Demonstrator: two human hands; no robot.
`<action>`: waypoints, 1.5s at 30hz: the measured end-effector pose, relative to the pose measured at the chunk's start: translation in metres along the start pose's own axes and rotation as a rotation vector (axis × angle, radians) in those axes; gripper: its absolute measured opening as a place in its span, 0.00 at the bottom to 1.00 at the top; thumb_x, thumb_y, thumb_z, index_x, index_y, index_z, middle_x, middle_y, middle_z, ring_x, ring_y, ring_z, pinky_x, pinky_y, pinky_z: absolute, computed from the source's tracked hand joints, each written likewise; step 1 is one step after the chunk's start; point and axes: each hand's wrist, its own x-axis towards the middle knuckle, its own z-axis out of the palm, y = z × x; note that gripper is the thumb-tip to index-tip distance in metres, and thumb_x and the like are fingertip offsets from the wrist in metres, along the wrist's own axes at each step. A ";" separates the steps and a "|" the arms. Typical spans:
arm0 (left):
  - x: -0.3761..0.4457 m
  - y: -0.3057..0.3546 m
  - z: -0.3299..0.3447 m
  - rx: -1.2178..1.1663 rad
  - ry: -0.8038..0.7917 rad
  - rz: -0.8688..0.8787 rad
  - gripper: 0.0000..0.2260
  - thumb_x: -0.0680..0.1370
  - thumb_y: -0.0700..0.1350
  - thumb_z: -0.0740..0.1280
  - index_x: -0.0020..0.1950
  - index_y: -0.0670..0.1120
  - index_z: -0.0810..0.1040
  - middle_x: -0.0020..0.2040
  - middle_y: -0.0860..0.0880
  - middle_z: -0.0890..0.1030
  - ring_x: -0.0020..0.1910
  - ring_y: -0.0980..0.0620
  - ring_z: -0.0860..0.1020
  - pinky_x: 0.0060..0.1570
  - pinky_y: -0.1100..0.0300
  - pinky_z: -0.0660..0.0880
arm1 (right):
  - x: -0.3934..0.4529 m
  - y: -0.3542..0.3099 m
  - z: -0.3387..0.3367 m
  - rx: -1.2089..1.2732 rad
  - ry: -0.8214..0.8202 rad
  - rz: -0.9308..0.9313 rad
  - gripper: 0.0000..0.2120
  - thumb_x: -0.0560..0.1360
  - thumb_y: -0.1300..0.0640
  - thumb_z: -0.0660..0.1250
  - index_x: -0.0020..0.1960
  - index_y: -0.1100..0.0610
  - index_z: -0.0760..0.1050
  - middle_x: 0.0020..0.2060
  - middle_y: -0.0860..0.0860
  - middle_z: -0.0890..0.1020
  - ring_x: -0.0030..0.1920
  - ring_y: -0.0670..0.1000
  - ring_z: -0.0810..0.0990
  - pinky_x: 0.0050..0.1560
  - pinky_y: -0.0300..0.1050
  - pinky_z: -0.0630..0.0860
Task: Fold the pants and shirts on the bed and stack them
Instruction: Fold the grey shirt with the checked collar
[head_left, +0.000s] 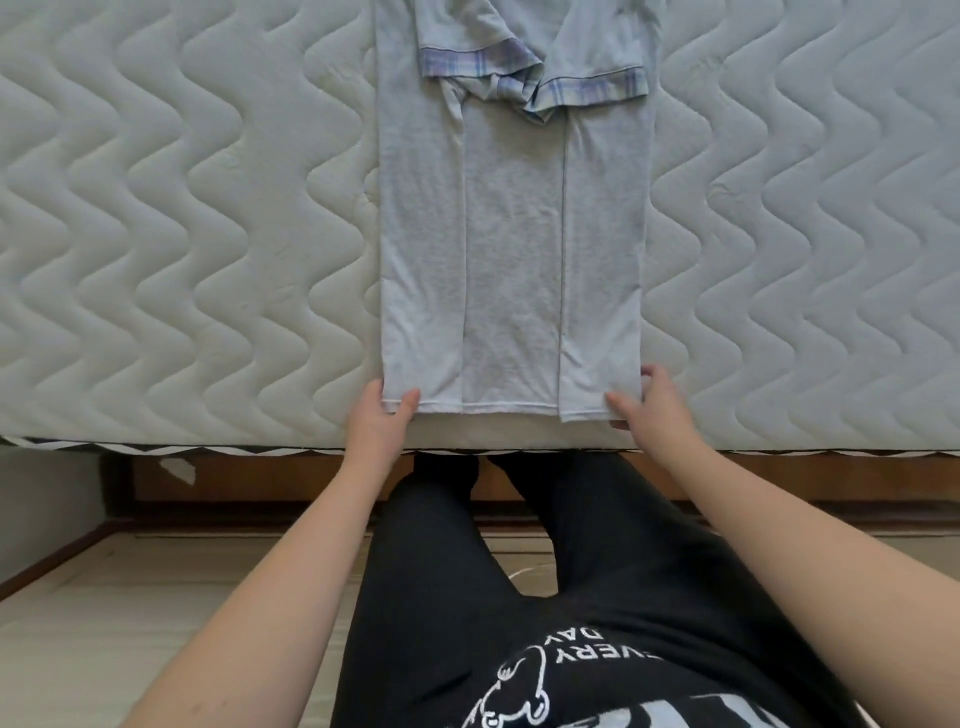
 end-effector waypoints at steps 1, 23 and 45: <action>-0.009 0.003 -0.002 -0.065 0.010 0.016 0.13 0.79 0.52 0.69 0.59 0.49 0.73 0.52 0.54 0.81 0.46 0.53 0.81 0.46 0.59 0.75 | -0.008 -0.002 -0.005 0.012 0.029 -0.052 0.26 0.77 0.56 0.69 0.71 0.49 0.62 0.52 0.54 0.80 0.47 0.51 0.80 0.49 0.53 0.81; -0.081 0.136 -0.123 0.597 0.320 0.904 0.03 0.70 0.41 0.77 0.41 0.44 0.85 0.58 0.40 0.79 0.56 0.37 0.78 0.51 0.46 0.73 | -0.129 -0.099 -0.080 -0.725 0.566 -0.999 0.07 0.65 0.60 0.80 0.41 0.58 0.84 0.52 0.60 0.81 0.52 0.65 0.79 0.49 0.56 0.72; -0.157 0.159 -0.193 0.549 -0.224 0.907 0.04 0.78 0.48 0.71 0.50 0.50 0.85 0.40 0.54 0.83 0.40 0.57 0.78 0.40 0.60 0.71 | -0.229 -0.083 -0.139 -0.741 0.193 -0.727 0.08 0.75 0.46 0.69 0.51 0.45 0.83 0.43 0.50 0.85 0.46 0.58 0.81 0.42 0.50 0.74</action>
